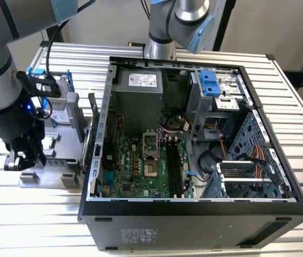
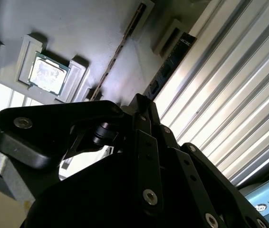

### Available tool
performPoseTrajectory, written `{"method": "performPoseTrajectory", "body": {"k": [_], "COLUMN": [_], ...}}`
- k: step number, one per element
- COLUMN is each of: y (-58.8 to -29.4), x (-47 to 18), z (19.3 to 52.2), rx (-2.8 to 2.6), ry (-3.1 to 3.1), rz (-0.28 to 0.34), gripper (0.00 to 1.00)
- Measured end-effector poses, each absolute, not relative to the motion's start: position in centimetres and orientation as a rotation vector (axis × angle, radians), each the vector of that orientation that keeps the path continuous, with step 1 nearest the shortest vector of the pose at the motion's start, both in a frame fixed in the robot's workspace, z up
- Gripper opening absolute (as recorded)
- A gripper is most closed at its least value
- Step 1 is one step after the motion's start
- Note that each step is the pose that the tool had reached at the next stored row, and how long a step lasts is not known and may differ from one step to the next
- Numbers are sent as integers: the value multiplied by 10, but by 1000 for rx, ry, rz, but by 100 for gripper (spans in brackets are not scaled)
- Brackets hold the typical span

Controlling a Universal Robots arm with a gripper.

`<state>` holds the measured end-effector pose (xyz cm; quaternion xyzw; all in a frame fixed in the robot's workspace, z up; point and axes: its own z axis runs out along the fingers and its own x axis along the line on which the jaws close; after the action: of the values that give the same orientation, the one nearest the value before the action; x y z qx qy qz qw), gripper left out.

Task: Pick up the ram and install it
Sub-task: 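Pick up the ram and move it above insertion slot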

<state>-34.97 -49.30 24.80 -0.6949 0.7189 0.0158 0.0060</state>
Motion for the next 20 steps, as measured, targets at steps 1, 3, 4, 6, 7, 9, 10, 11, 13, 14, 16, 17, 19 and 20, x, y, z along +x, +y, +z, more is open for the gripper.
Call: {"method": "performPoseTrajectory", "body": {"k": [1, 3, 4, 6, 7, 9, 10, 11, 13, 14, 16, 17, 19, 20], "y": [-493, -493, -493, -493, -493, -493, -493, -493, -493, -493, -493, -493, -493, -493], "x": [-350, -350, -350, -350, -350, -350, -350, -350, -350, -350, -350, -350, -350, -350], "z": [249, 250, 250, 252, 252, 254, 254, 255, 256, 257, 258, 259, 260, 261], "rx": [-2175, -2175, -2175, -2175, -2175, -2175, -2175, -2175, -2175, -2175, -2175, -2175, -2175, -2175], "ry": [2250, 2250, 2250, 2250, 2250, 2250, 2250, 2250, 2250, 2250, 2250, 2250, 2250, 2250], "rz": [49, 49, 49, 49, 49, 49, 49, 49, 49, 49, 49, 49, 49, 49], "gripper": [0, 0, 0, 0, 0, 0, 0, 0, 0, 0, 0, 0, 0, 0]}}
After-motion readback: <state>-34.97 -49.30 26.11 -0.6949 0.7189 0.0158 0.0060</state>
